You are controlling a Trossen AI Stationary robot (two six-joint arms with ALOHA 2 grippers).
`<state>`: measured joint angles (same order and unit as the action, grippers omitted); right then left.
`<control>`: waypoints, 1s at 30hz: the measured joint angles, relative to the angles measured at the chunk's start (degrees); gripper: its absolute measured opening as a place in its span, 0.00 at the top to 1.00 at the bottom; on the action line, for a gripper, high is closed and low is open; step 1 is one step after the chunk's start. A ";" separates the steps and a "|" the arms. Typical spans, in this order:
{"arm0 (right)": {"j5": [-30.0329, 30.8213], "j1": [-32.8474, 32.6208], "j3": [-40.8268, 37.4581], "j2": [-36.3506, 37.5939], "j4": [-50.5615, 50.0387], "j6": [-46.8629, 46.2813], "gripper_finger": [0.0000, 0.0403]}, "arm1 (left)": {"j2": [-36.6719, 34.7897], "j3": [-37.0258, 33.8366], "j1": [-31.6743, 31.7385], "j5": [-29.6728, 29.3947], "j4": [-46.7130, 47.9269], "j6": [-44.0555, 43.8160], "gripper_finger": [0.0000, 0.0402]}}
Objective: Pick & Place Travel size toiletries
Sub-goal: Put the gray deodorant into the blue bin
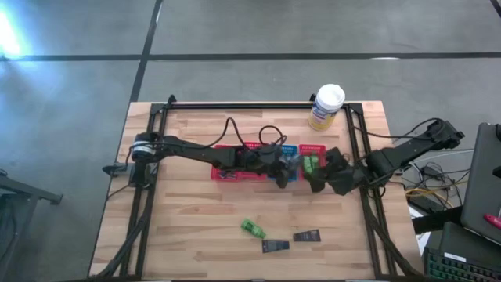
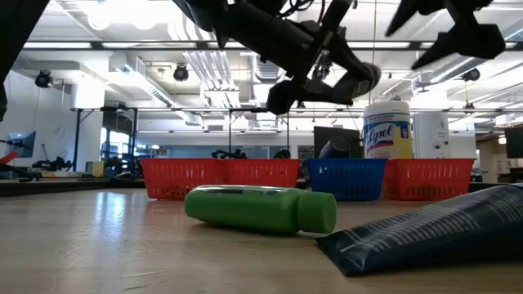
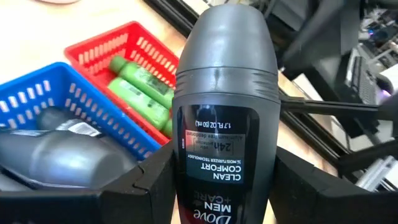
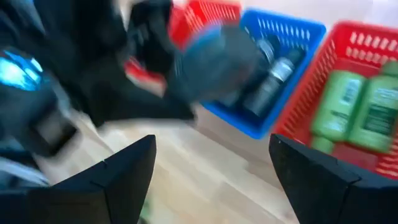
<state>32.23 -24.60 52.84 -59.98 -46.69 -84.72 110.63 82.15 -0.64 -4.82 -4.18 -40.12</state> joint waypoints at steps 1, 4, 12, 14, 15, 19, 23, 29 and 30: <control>1.29 0.00 -0.08 0.96 0.70 -1.08 0.25 | 0.00 0.00 -0.21 -0.05 -0.65 0.05 0.50; 3.71 0.68 -1.11 3.61 3.73 -3.28 0.27 | 0.00 0.00 -0.44 -0.58 -4.85 0.44 0.50; 9.15 2.83 -7.22 5.47 16.89 -5.11 0.26 | -0.04 0.00 0.17 -2.78 -9.74 -1.19 0.50; 10.39 3.18 -7.28 4.71 17.37 -5.19 0.23 | -0.04 0.00 0.21 -2.85 -9.94 -1.69 0.50; 10.38 3.53 -7.33 4.29 17.41 -5.25 0.22 | -0.04 0.00 0.19 -2.95 -10.19 -1.88 0.50; 10.49 4.82 -7.37 2.48 20.33 -5.01 0.17 | -0.04 0.00 0.19 -2.78 -11.36 -2.05 0.50; 12.73 6.26 -7.37 0.69 23.03 -3.74 0.14 | -0.04 0.00 0.28 -2.78 -11.74 -2.36 0.50; 12.90 6.49 -7.17 0.24 23.51 -3.69 0.22 | -0.04 0.00 0.47 -3.79 -11.61 -2.20 0.50; 12.89 6.51 -7.17 0.28 23.48 -3.67 0.25 | -0.04 0.00 0.54 -3.88 -11.54 -2.19 0.50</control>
<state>45.12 -18.09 45.67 -59.70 -23.20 -88.39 110.59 82.15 -0.10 -8.70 -15.72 -42.31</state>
